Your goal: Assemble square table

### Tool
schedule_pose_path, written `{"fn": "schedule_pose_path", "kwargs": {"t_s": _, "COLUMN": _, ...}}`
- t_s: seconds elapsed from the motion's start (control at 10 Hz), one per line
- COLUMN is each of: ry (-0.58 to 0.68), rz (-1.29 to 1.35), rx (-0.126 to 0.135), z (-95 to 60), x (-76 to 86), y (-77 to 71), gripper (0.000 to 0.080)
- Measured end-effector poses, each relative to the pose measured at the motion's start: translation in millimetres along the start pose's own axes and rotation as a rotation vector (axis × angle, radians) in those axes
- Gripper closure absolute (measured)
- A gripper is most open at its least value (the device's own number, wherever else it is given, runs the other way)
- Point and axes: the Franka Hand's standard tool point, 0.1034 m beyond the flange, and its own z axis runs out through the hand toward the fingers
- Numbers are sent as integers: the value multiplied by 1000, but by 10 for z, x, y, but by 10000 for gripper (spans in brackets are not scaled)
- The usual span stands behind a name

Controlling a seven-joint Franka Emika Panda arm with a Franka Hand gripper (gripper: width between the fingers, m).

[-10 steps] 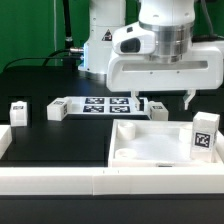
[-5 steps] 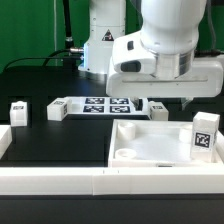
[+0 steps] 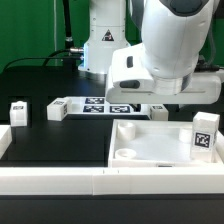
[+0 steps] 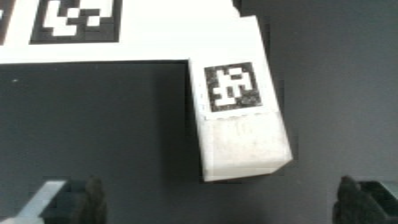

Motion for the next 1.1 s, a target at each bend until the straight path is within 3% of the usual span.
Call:
{"fn": "schedule_pose_path", "kwargs": {"t_s": 0.2, "ry": 11, "rz": -30, "rx": 3, "z": 52, "x": -1, "y": -115, "gripper": 150}}
{"fn": "schedule_pose_path", "kwargs": {"t_s": 0.6, "ry": -29, "rz": -25, "rx": 4, "z": 93, "x": -31, "y": -86, "gripper": 150}}
{"fn": "schedule_pose_path", "kwargs": {"t_s": 0.9, "ry": -201, "rz": -26, "rx": -3, "z": 194, "x": -60, "y": -84, "gripper": 150}}
{"fn": "schedule_pose_path", "kwargs": {"t_s": 1.1, "ry": -190, "rz": -25, "rx": -4, "z": 246, "x": -21, "y": -86, "gripper": 150}}
